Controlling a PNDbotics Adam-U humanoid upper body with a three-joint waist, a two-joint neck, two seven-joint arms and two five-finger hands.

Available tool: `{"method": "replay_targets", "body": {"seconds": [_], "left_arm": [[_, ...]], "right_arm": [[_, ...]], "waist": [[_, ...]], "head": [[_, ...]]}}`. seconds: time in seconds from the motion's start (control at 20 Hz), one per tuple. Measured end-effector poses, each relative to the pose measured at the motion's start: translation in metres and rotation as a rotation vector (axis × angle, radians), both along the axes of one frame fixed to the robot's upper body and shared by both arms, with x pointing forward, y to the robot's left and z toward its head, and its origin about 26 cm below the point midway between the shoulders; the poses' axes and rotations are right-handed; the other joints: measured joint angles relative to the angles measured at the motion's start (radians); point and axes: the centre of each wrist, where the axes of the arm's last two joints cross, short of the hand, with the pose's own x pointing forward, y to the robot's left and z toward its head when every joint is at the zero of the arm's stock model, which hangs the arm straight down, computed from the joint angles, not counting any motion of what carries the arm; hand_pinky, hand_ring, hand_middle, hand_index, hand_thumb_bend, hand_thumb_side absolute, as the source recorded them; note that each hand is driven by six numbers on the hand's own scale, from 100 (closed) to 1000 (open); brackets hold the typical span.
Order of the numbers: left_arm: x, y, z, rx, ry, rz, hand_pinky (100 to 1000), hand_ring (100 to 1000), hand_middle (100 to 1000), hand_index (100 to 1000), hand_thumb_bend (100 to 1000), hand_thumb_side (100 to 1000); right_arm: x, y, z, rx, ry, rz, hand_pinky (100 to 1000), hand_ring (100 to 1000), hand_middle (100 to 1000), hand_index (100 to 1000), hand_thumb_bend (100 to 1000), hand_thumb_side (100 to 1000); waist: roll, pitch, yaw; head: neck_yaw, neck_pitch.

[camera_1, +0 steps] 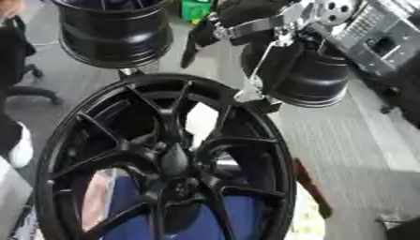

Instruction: Pull the pin out of the wheel hub.

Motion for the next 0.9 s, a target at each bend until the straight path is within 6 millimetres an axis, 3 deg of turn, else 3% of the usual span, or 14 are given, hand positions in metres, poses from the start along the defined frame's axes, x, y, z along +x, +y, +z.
{"method": "replay_targets", "body": {"seconds": [0.25,0.35,0.9], "left_arm": [[0.0,0.0,0.001,0.0,-0.004,-0.001,753,821,713,831,216,567],[0.0,0.0,0.001,0.0,-0.004,-0.001,752,821,713,831,215,569],[0.0,0.0,0.001,-0.001,-0.005,-0.001,752,821,712,831,213,574]], "right_arm": [[0.002,0.007,-0.005,0.004,0.026,0.022,893,887,818,896,321,326],[0.003,0.008,-0.006,0.002,0.028,0.026,898,889,821,901,374,250],[0.008,0.012,-0.019,-0.008,0.043,0.047,901,889,824,900,369,227]], "waist": [[-0.003,0.003,0.005],[-0.004,0.003,0.006],[-0.01,0.011,0.013]], "head": [[-0.004,0.0],[-0.005,0.0],[-0.007,0.0]]}}
